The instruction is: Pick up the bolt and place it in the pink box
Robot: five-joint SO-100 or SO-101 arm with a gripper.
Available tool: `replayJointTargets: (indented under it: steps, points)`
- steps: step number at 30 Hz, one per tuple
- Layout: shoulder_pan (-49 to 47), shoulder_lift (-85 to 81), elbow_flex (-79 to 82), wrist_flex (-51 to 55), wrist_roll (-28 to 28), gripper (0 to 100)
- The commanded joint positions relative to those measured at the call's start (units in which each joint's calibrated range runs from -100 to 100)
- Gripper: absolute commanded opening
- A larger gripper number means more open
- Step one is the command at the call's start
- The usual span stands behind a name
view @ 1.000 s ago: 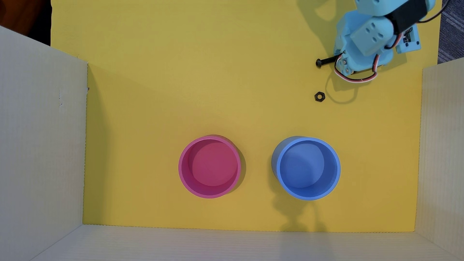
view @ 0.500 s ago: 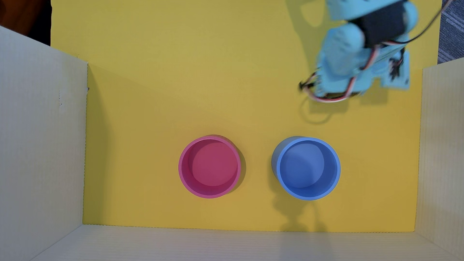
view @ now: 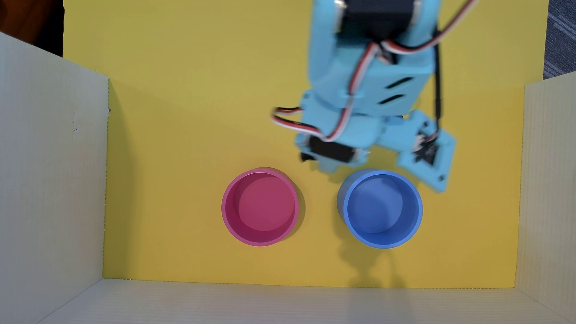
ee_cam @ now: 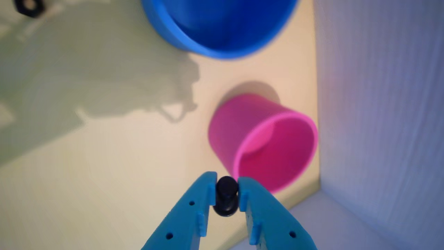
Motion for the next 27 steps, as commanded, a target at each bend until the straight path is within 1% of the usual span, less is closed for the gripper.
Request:
replayJointTargets:
  steps: [1, 6, 20, 27]
  points:
    - [2.67, -2.62, -4.17, -2.12, 0.1, 1]
    - [4.73, 0.67, -5.97, -5.12, 0.1, 1]
    - [5.84, 12.7, -19.09, -5.12, 0.1, 1]
    - [5.84, 17.75, -22.08, -4.95, 0.1, 1]
